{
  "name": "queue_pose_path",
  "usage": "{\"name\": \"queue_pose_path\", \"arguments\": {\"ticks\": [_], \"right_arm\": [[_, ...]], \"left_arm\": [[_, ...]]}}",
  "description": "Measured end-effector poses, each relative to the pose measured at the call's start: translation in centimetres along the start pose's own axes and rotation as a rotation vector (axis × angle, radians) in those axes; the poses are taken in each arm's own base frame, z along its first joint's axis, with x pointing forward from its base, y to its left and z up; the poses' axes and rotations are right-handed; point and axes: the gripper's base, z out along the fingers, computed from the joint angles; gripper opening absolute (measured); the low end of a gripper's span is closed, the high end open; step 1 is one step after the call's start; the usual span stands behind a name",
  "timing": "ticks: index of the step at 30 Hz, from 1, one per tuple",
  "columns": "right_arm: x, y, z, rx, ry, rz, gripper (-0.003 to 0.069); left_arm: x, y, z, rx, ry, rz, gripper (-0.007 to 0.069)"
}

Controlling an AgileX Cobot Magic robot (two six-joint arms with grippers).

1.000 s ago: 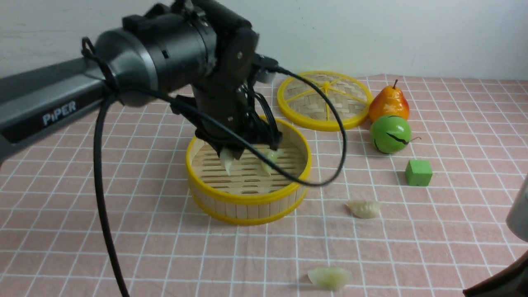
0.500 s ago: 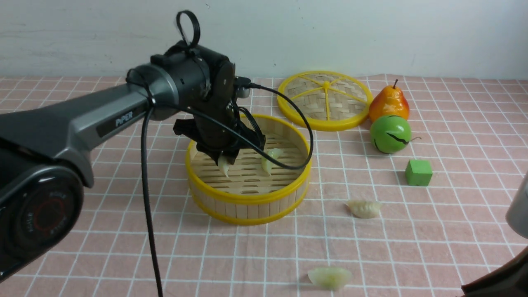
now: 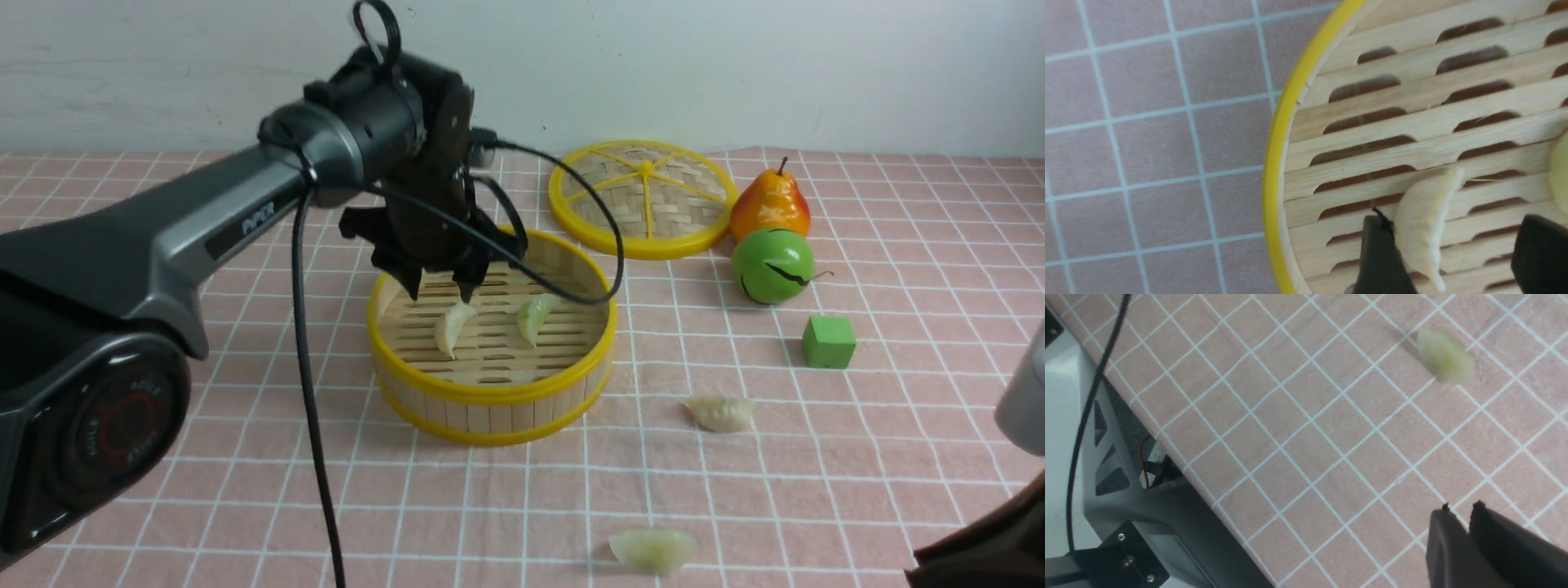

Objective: Put the dumplings into the steamer on the table with the pink tablecloth.
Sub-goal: 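Place the dumpling into the bamboo steamer basket with the left gripper, then reach for and grasp a dumpling lying on the table beside the steamer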

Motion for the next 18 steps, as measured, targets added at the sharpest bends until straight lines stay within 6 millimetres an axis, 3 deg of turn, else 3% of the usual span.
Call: {"name": "queue_pose_path", "arguments": {"ticks": [1,2,3,5,6,7,8,9,11,12,16,18], "right_arm": [[-0.3,-0.1,0.0,0.006,0.003,-0.004,0.0068],[-1.4,-0.5,-0.1,0.016,0.013,-0.013,0.0048],[-1.5,-0.5,-0.1,0.017,0.016,-0.014,0.0041],[-3.4,-1.2,0.1,0.034,0.042,-0.053,0.0000],[-4.1,-1.4,0.3,0.036,0.057,-0.079,-0.0010],[-4.5,-1.4,0.5,0.034,0.066,-0.096,-0.0013],[-4.7,-1.4,0.6,0.033,0.073,-0.107,-0.0015],[-5.5,-1.3,1.3,0.022,0.102,-0.154,-0.0016],[-6.2,-0.9,2.2,0.010,0.133,-0.209,-0.0016],[-6.8,-0.2,3.5,-0.004,0.177,-0.278,-0.0016],[-7.2,0.7,5.9,-0.007,0.257,-0.374,-0.0014],[-7.4,1.0,7.9,0.002,0.313,-0.435,-0.0009]], "left_arm": [[-0.3,0.1,-1.2,0.003,-0.016,-0.005,0.0421],[-1.0,0.3,-4.2,0.016,-0.059,-0.014,0.0422],[-1.1,0.4,-4.6,0.018,-0.066,-0.014,0.0422],[-1.6,0.9,-10.5,0.064,-0.174,-0.009,0.0408],[-1.5,1.1,-12.3,0.079,-0.204,-0.006,0.0398],[-1.3,1.3,-14.1,0.093,-0.233,-0.001,0.0384],[-1.2,1.4,-14.5,0.096,-0.239,0.000,0.0380],[-0.6,1.8,-17.8,0.119,-0.291,0.007,0.0342],[0.2,2.3,-20.3,0.131,-0.329,0.013,0.0300],[1.4,2.9,-22.9,0.140,-0.361,0.018,0.0237],[3.8,3.9,-25.7,0.142,-0.375,0.022,0.0133],[6.6,4.6,-27.0,0.142,-0.353,0.020,0.0055]]}}
